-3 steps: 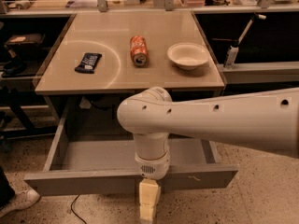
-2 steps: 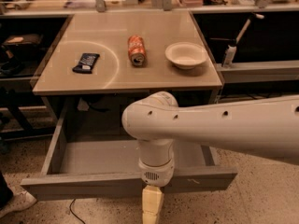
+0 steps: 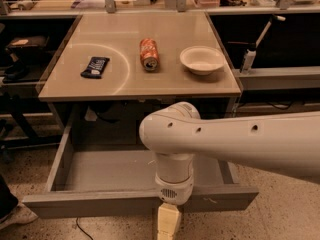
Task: Open top drawer
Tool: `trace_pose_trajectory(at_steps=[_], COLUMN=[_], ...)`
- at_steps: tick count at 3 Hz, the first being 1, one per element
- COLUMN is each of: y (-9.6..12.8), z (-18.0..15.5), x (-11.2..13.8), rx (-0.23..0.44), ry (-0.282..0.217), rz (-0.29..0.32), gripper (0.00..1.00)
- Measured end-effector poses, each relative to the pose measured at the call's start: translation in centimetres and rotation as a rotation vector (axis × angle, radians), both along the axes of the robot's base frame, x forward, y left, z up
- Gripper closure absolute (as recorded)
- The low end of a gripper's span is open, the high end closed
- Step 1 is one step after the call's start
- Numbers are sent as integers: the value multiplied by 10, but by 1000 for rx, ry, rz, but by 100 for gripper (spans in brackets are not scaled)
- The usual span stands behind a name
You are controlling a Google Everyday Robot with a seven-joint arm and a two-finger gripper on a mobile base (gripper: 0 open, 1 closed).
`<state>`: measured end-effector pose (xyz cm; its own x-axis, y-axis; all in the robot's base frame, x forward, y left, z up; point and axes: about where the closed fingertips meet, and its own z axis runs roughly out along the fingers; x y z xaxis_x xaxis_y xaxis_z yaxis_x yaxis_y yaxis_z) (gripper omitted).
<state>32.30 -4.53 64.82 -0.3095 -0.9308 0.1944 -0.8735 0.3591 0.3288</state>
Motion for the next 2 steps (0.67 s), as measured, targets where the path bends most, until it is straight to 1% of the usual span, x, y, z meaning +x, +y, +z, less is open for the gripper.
trace_pose_trajectory(at_steps=[1,2], y=[-6,-6], z=[0,0], x=[-10,-10], rx=[2,2], ry=[7,7], rz=[-28,-28], gripper=[0,0])
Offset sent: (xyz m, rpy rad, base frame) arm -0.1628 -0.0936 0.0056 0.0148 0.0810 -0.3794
